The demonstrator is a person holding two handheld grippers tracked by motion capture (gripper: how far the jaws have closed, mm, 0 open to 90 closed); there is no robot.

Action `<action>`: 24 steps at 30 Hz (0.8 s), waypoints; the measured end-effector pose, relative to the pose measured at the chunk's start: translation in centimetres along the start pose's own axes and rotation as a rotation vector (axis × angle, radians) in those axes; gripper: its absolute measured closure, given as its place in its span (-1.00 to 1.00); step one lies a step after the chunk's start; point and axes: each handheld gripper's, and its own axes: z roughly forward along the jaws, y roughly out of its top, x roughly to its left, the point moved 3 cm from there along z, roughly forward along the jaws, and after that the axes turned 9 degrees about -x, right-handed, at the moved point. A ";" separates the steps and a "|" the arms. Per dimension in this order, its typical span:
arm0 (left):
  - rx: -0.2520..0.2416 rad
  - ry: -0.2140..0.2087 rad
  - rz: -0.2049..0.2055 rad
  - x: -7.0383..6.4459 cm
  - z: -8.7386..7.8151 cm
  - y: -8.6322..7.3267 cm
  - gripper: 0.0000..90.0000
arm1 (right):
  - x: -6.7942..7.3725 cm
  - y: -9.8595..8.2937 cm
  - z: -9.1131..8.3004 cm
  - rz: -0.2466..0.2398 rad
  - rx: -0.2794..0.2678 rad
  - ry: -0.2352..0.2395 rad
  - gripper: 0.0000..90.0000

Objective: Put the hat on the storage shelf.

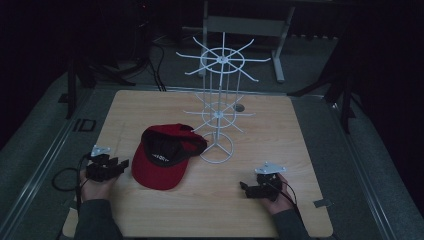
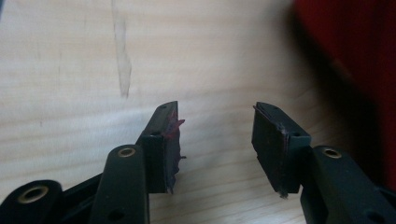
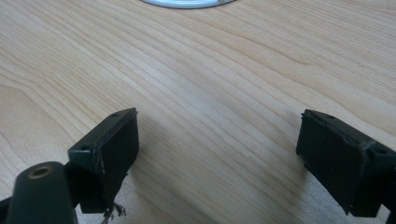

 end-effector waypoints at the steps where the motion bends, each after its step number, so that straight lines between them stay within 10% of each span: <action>1: -0.033 -0.026 -0.009 -0.1 -0.5 0.3 0.16 | 0.0 0.0 0.0 0.001 0.000 0.000 -0.71; 10: -0.160 -0.132 -0.049 -0.7 -2.7 1.9 0.17 | 0.0 0.0 0.0 0.000 0.000 0.000 -0.71; 24: -0.140 -0.242 0.011 -3.3 -2.8 3.0 0.12 | 0.0 0.0 0.0 0.001 0.001 0.000 -0.71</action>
